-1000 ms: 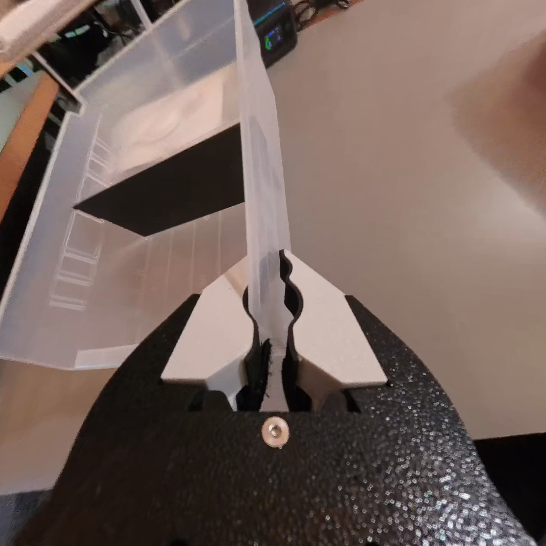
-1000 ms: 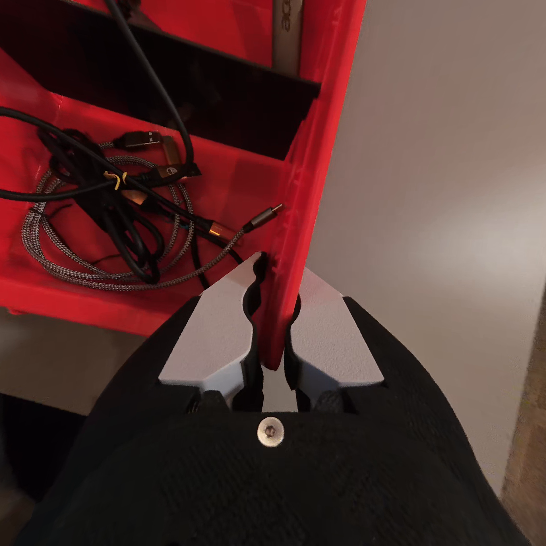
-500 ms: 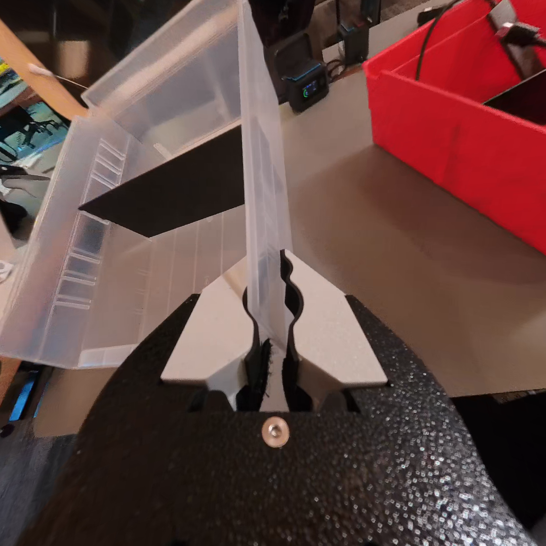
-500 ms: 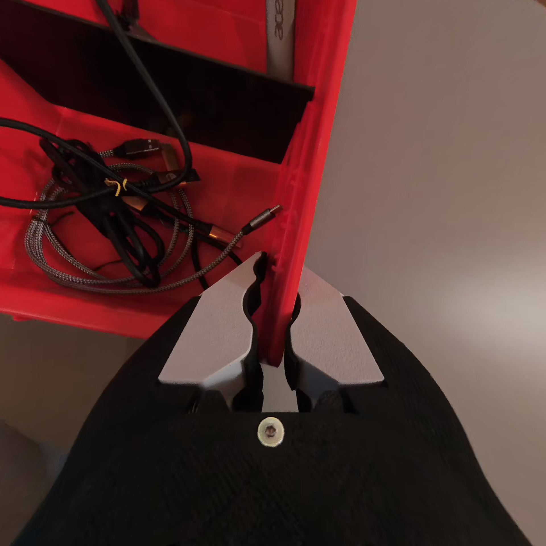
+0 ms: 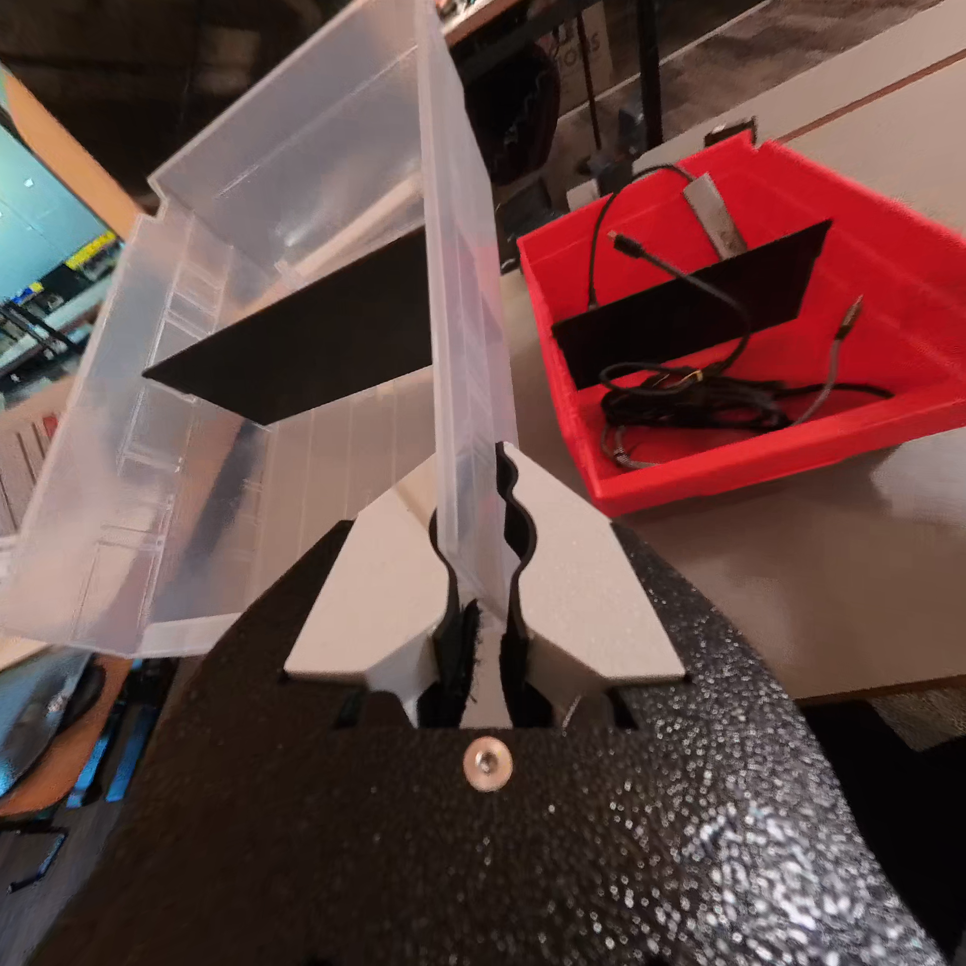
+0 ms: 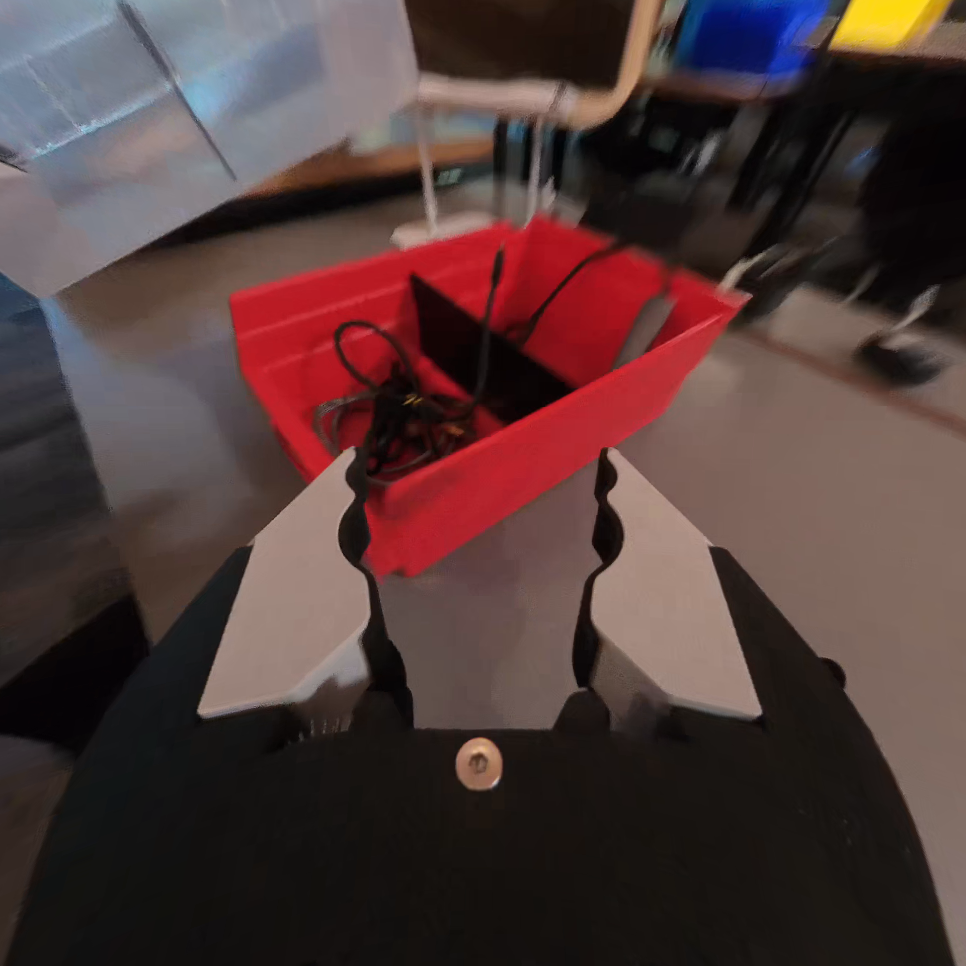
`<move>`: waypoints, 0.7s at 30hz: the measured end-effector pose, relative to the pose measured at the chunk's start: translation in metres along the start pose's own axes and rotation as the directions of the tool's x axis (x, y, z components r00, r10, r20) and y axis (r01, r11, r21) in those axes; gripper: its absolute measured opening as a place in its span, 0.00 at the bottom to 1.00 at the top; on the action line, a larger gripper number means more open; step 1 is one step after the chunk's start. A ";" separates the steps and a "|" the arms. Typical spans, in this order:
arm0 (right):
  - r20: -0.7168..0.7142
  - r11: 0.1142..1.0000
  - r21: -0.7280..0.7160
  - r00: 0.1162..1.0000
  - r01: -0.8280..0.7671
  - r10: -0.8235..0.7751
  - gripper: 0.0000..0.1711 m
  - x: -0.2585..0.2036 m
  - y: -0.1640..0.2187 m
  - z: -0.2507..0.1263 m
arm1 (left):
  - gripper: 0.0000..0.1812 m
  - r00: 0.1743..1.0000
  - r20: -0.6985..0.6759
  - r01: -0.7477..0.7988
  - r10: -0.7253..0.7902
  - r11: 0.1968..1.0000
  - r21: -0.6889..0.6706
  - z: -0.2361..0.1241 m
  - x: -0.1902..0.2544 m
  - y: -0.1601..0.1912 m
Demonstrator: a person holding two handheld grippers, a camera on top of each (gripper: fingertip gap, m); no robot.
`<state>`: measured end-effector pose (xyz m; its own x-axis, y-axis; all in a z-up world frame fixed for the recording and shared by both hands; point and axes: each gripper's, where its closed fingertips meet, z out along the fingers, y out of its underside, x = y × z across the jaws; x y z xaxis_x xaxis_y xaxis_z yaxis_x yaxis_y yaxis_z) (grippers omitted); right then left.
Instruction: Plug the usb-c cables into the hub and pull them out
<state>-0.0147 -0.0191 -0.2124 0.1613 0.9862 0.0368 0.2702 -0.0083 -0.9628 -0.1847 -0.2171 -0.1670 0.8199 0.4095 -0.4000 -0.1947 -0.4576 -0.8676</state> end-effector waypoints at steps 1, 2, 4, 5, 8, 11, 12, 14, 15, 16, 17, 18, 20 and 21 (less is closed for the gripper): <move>-0.064 0.996 0.069 0.997 0.050 -0.046 0.50 0.013 -0.008 -0.020 | 0.04 1.000 -0.007 -0.023 0.023 1.000 0.020 -0.004 0.006 -0.009; -0.140 0.986 0.129 0.987 0.103 -0.084 0.49 0.028 -0.013 -0.042 | 0.04 0.998 -0.024 -0.049 0.050 0.998 0.045 -0.008 0.015 -0.019; -0.314 0.952 0.219 0.939 0.213 -0.138 0.45 0.060 -0.015 -0.090 | 0.04 0.989 -0.091 -0.103 0.115 0.987 0.125 -0.019 0.043 -0.049; -0.403 0.931 0.246 0.902 0.269 -0.154 0.44 0.076 -0.013 -0.115 | 0.04 0.979 -0.144 -0.121 0.148 0.976 0.181 -0.024 0.062 -0.066; -0.630 0.900 0.233 0.762 0.370 -0.150 0.39 0.123 0.004 -0.183 | 0.04 0.908 -0.346 -0.120 0.237 0.937 0.328 -0.034 0.129 -0.114; -0.720 0.907 0.258 0.692 0.332 -0.049 0.38 0.159 0.011 -0.231 | 0.04 0.787 -0.521 -0.114 0.330 0.908 0.403 -0.033 0.202 -0.148; -0.756 0.909 0.264 0.654 0.321 -0.012 0.38 0.172 0.014 -0.246 | 0.04 0.745 -0.562 -0.119 0.361 0.900 0.420 -0.029 0.227 -0.156; -0.839 0.913 0.273 0.540 0.303 0.072 0.37 0.195 0.026 -0.278 | 0.04 0.663 -0.624 -0.136 0.413 0.886 0.443 -0.021 0.275 -0.165; -0.860 0.913 0.287 0.498 0.290 0.112 0.37 0.203 0.035 -0.290 | 0.04 0.626 -0.644 -0.150 0.439 0.879 0.453 -0.016 0.298 -0.167; -0.862 0.916 0.304 0.485 0.264 0.146 0.37 0.209 0.044 -0.296 | 0.05 0.592 -0.662 -0.166 0.460 0.873 0.458 -0.011 0.321 -0.167; -0.857 0.920 0.317 0.485 0.230 0.174 0.37 0.214 0.053 -0.298 | 0.05 0.562 -0.676 -0.184 0.477 0.869 0.460 -0.005 0.342 -0.166; -0.852 0.926 0.323 0.487 0.196 0.194 0.37 0.218 0.060 -0.299 | 0.05 0.533 -0.690 -0.204 0.490 0.866 0.457 0.000 0.361 -0.162; -0.848 0.929 0.327 0.488 0.172 0.208 0.37 0.222 0.066 -0.303 | 0.05 0.485 -0.713 -0.249 0.506 0.862 0.443 0.011 0.394 -0.154; -0.851 0.928 0.330 0.480 0.172 0.213 0.36 0.222 0.068 -0.308 | 0.05 0.465 -0.724 -0.269 0.509 0.860 0.433 0.016 0.407 -0.149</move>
<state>0.3315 0.1485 -0.1869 0.9429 0.3305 0.0401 -0.0343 0.2163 -0.9757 0.1697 0.0308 -0.2051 0.6717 -0.6144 -0.4139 -0.6209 -0.1622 -0.7669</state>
